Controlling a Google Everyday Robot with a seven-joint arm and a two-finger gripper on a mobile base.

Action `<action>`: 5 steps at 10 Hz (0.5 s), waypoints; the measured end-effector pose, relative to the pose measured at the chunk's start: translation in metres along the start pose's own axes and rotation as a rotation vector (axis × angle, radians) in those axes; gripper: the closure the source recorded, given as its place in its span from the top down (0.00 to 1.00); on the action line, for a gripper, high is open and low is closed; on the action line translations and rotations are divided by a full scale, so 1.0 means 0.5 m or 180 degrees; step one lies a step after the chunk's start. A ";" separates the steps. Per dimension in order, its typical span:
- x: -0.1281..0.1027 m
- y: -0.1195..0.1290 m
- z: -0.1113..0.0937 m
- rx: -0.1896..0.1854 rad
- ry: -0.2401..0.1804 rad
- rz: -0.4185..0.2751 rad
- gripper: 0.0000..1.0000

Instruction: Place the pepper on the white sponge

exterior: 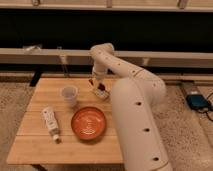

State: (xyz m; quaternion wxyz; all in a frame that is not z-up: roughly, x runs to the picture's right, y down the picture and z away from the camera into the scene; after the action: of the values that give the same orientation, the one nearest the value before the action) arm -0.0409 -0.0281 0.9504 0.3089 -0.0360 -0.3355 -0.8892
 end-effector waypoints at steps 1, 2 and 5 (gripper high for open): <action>-0.005 0.005 0.006 0.0020 -0.0011 0.0002 0.00; -0.009 0.006 0.009 0.0026 -0.0023 -0.0003 0.00; -0.033 0.006 0.015 0.0036 -0.0050 0.0001 0.00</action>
State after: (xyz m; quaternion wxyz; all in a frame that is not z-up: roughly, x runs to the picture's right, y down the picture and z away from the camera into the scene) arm -0.0272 -0.0166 0.9534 0.3066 -0.0413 -0.3429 -0.8869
